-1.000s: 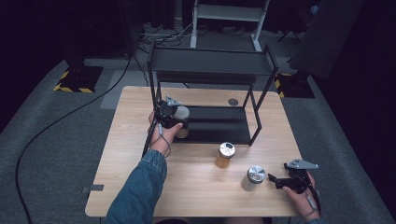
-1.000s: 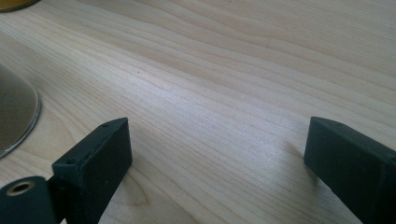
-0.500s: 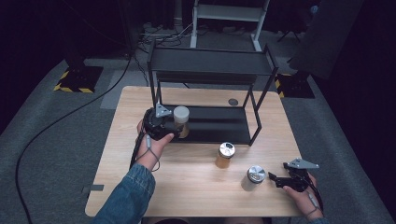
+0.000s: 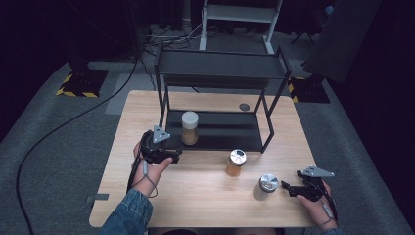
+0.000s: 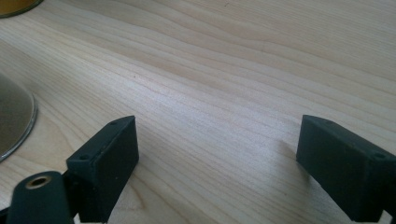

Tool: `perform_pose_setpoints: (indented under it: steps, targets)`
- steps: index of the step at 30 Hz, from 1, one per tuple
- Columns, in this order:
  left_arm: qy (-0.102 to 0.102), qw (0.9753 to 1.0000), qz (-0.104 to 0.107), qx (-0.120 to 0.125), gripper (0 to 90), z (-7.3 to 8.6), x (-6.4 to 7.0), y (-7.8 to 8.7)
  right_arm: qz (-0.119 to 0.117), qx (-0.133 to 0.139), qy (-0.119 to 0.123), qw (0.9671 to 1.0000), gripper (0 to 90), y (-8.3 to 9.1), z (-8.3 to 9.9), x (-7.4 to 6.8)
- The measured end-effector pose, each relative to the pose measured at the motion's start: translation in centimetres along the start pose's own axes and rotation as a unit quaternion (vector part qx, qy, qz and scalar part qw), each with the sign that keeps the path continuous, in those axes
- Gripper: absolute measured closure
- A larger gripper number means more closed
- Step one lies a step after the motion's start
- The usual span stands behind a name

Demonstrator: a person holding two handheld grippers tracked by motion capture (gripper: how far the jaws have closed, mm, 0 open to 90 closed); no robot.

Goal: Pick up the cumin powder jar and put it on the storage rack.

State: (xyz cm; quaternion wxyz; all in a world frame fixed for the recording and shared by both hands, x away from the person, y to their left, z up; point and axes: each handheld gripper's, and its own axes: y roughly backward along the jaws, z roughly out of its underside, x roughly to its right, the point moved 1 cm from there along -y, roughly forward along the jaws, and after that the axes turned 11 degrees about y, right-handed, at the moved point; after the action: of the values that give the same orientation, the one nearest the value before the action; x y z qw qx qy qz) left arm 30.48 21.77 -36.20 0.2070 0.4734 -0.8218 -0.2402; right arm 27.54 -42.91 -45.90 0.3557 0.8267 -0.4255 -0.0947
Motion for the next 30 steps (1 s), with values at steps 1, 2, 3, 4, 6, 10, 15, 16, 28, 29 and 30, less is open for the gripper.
perform_pose_setpoints:
  steps: [1, 2, 3, 4, 6, 10, 15, 16, 28, 29, 30]
  targets:
    - [0.001, 1.0000, 0.000, -0.001, 13.5, 0.2, -0.1, 0.0, 0.000, 0.000, 0.000, 1.0000, 12.7, 0.0, 0.0, 0.0]
    - [0.001, 1.0000, 0.000, -0.003, 13.5, 0.4, -0.1, 0.1, 0.000, 0.000, 0.000, 1.0000, 12.7, 0.0, 0.0, 0.0]
    - [0.002, 1.0000, 0.000, -0.003, 13.5, 0.7, -0.1, 0.1, 0.000, 0.000, 0.000, 1.0000, 12.7, 0.0, 0.0, 0.0]
    - [0.002, 1.0000, -0.001, -0.004, 13.5, 0.9, -0.1, 0.2, 0.000, 0.000, 0.000, 1.0000, 12.7, 0.0, 0.0, 0.0]
    - [0.001, 1.0000, -0.001, -0.002, 13.5, 1.4, -0.1, 0.3, 0.000, 0.000, 0.000, 1.0000, 12.7, 0.0, 0.0, 0.0]
    - [-0.003, 0.9999, -0.009, -0.005, 13.5, 2.4, 0.2, 0.5, 0.000, 0.000, 0.000, 1.0000, 12.7, 0.0, 0.0, 0.0]
    - [-0.002, 0.9998, -0.016, -0.010, 13.3, 3.8, 0.3, 0.6, 0.000, 0.000, 0.000, 1.0000, 12.7, 0.0, 0.0, 0.0]
    - [-0.004, 0.9997, -0.019, -0.013, 13.3, 4.0, 0.3, 0.6, 0.000, 0.000, 0.000, 1.0000, 12.7, 0.0, 0.0, 0.0]
    - [0.011, 0.9990, -0.023, -0.036, 13.2, 7.4, -0.1, 0.0, 0.000, 0.000, 0.000, 1.0000, 12.7, 0.0, 0.0, 0.0]
    - [0.014, 0.9989, -0.023, -0.038, 13.2, 7.6, -0.1, -0.1, 0.000, 0.000, 0.000, 1.0000, 12.7, 0.0, 0.0, 0.0]
    - [0.014, 0.9988, -0.024, -0.040, 13.2, 7.8, -0.1, -0.2, 0.000, 0.000, 0.000, 1.0000, 12.7, 0.0, 0.0, 0.0]
